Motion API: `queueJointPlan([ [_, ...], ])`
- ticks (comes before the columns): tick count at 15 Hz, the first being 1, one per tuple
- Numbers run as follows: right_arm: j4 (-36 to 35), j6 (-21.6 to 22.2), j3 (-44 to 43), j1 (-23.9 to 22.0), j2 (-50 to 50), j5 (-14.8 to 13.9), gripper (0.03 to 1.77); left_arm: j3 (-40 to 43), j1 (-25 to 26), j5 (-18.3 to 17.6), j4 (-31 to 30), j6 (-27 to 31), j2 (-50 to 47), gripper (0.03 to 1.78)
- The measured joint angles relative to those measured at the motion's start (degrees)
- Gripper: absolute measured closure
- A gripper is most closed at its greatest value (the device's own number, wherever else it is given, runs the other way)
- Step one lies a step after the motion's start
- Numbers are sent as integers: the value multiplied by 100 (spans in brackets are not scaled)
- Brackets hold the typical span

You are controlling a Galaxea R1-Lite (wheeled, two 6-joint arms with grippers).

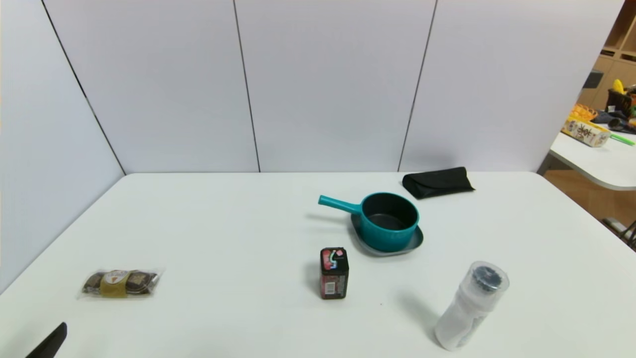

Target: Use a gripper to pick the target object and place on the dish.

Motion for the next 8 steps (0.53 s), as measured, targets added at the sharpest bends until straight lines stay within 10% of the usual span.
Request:
queueJointPlan([
  [8, 0, 2, 0, 0, 0, -2, 9, 985, 193, 23, 827, -79, -1777, 12],
])
